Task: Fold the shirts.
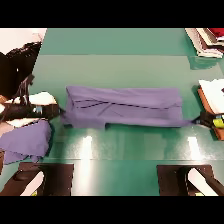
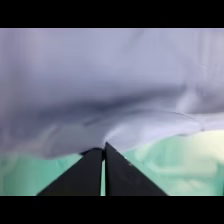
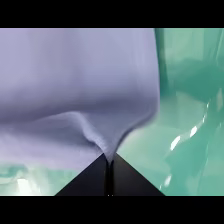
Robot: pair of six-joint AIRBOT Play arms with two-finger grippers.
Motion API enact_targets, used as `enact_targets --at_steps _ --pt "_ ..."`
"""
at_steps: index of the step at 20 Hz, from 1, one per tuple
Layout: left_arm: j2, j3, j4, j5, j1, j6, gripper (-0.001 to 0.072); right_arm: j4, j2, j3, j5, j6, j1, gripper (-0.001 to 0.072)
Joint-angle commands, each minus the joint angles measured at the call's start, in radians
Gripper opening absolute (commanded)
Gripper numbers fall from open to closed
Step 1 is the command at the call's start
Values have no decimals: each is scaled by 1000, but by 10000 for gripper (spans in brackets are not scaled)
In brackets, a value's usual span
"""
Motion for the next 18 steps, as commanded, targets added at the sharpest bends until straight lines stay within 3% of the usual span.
enact_targets --at_steps 1,6,11,12,13,14,15,18 --pt "-243 148 -3 146 0 30 25 7 -193 188 -79 57 130 17" --pt "-506 285 -17 249 0 55 26 9 -455 435 -84 67 207 18" --pt "-596 351 -56 339 0 55 33 101 -632 632 -84 93 206 19" --pt "-595 359 -58 354 0 55 268 146 -660 662 -84 93 199 20" --pt "-595 370 -60 356 0 54 485 197 -686 695 -80 92 190 65" --pt "-595 386 -59 337 1 54 501 233 -706 726 -67 92 175 341" --pt "-594 402 -60 308 1 55 500 244 -718 748 -43 91 158 521" --pt "-592 435 -60 172 0 55 498 227 -720 754 64 29 97 527"
